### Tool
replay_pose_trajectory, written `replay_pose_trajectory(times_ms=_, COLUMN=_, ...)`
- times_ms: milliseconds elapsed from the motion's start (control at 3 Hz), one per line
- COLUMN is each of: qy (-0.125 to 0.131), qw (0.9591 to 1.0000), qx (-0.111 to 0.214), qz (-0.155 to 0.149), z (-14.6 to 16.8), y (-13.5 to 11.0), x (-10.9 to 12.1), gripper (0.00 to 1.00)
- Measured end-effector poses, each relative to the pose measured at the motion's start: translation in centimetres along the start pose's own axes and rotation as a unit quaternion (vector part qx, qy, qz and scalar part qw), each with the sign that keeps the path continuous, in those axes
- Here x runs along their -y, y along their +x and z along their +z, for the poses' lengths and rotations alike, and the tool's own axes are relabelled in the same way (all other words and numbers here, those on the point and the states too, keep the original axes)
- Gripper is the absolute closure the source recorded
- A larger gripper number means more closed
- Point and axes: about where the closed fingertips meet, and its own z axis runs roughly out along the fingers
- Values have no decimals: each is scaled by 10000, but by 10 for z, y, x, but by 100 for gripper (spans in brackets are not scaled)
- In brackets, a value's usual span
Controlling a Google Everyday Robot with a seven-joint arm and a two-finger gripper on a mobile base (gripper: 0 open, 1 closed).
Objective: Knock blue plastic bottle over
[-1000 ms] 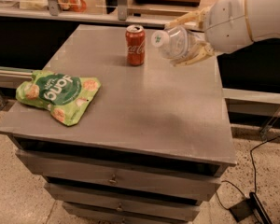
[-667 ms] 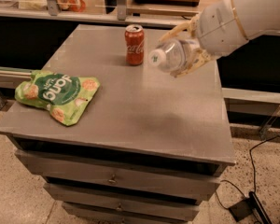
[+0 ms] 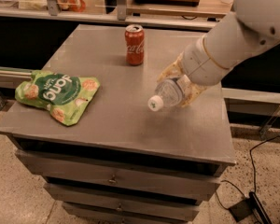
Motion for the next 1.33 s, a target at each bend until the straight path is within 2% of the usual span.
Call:
replay_pose_trajectory(times_ms=333, qy=-302, qw=9985, qx=-414, qz=-218, z=18, y=4, x=-17, gripper=100)
replay_pose_trajectory(times_ms=667, qy=-353, qw=9973, qx=-507, qz=-393, z=21, y=7, x=-22, gripper=100)
replay_pose_trajectory(times_ms=1000, qy=-368, qw=9972, qx=-474, qz=-442, z=21, y=6, x=-22, gripper=100)
replay_pose_trajectory(times_ms=1333, qy=-423, qw=9974, qx=-401, qz=-415, z=21, y=4, x=-23, gripper=91)
